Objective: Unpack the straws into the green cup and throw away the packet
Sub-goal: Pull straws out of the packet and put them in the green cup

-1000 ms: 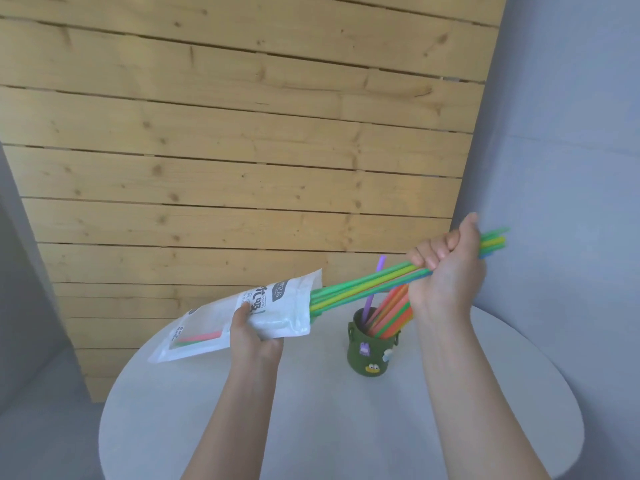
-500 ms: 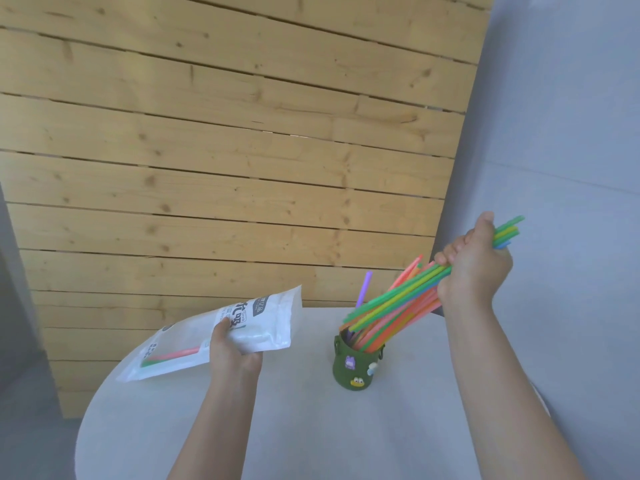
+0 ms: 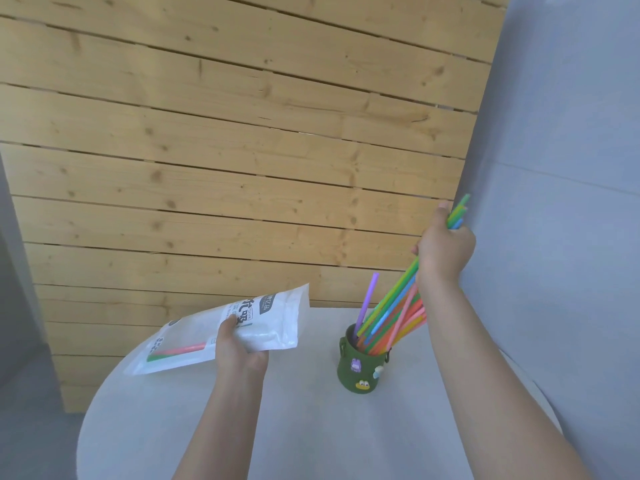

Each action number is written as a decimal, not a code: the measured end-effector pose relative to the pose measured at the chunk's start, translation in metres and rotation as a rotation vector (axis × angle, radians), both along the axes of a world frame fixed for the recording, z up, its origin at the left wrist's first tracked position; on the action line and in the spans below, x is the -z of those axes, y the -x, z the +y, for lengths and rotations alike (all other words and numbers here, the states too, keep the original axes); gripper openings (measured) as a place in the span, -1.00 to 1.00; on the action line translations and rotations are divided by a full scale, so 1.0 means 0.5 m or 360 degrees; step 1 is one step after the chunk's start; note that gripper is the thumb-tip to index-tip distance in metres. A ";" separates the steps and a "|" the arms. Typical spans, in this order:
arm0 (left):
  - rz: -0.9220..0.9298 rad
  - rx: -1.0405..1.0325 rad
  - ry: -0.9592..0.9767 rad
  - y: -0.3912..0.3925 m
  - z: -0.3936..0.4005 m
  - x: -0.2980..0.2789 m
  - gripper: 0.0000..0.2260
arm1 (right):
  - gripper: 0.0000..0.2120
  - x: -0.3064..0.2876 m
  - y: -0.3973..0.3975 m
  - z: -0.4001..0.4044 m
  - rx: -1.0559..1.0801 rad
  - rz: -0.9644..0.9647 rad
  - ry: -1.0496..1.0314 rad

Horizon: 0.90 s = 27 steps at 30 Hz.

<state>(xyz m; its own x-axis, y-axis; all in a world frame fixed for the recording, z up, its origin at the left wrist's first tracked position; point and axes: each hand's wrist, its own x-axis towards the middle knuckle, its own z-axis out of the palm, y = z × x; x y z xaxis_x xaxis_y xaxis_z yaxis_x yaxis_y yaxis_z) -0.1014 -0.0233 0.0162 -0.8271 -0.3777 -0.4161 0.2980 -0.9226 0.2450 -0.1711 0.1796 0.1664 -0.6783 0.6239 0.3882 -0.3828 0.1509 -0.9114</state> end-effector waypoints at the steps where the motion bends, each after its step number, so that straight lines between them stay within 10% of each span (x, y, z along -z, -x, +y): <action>1: 0.0005 0.0002 -0.0001 0.001 -0.001 0.000 -0.83 | -0.57 0.000 0.005 -0.009 -0.0002 0.0003 -0.0037; 27: 0.0021 0.0025 -0.0054 0.003 -0.006 -0.004 -0.90 | -0.52 0.108 0.032 -0.058 -0.0182 -0.0075 -0.0536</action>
